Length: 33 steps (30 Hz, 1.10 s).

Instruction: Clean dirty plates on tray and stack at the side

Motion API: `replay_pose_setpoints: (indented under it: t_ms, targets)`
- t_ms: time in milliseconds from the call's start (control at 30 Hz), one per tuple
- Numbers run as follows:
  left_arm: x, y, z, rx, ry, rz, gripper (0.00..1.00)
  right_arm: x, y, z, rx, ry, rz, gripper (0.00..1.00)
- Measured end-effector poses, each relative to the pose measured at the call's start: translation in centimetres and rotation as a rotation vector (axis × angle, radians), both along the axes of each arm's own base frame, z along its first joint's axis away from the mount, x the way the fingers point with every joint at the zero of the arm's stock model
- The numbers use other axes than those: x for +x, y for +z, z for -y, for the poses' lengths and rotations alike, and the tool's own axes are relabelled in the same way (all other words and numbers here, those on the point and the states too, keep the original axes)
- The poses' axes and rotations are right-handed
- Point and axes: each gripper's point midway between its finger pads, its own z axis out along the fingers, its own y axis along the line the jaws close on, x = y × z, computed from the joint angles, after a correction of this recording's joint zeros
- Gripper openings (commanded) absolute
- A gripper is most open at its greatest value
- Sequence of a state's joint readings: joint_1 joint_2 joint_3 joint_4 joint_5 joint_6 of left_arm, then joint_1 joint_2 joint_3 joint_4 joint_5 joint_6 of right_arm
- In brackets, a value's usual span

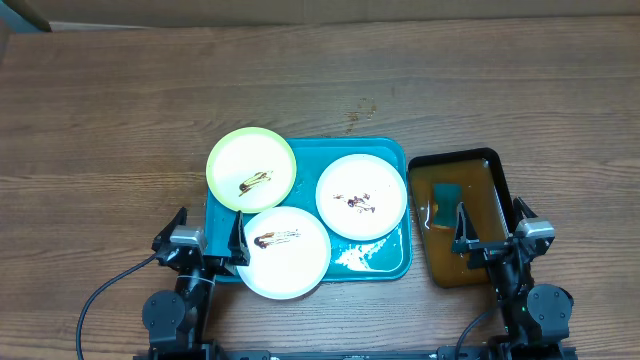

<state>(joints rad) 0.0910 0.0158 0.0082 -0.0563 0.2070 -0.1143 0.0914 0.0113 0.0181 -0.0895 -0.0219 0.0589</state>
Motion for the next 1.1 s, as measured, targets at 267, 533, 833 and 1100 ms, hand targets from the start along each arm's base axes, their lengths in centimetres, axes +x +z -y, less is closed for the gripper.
replay_pose_setpoints:
  t_ms: [267,533,833,1100]
  targets:
    - [-0.2,-0.4,0.1,-0.081,0.004,-0.053,1.00,0.0,0.3,0.0,0.001,0.001,0.011,1.00]
    - [-1.2,-0.4,-0.2,-0.110,0.037,-0.258,1.00,0.0,0.5,0.2,0.071,-0.012,0.010,1.00]
    - [-1.3,1.7,-0.3,-0.103,0.048,-0.539,1.00,-0.5,-0.2,0.6,0.119,-0.046,-0.181,1.00]
    - [-1.5,2.4,-0.3,-0.101,0.044,-0.844,1.00,0.3,2.3,0.3,0.108,-0.051,-0.406,1.00]
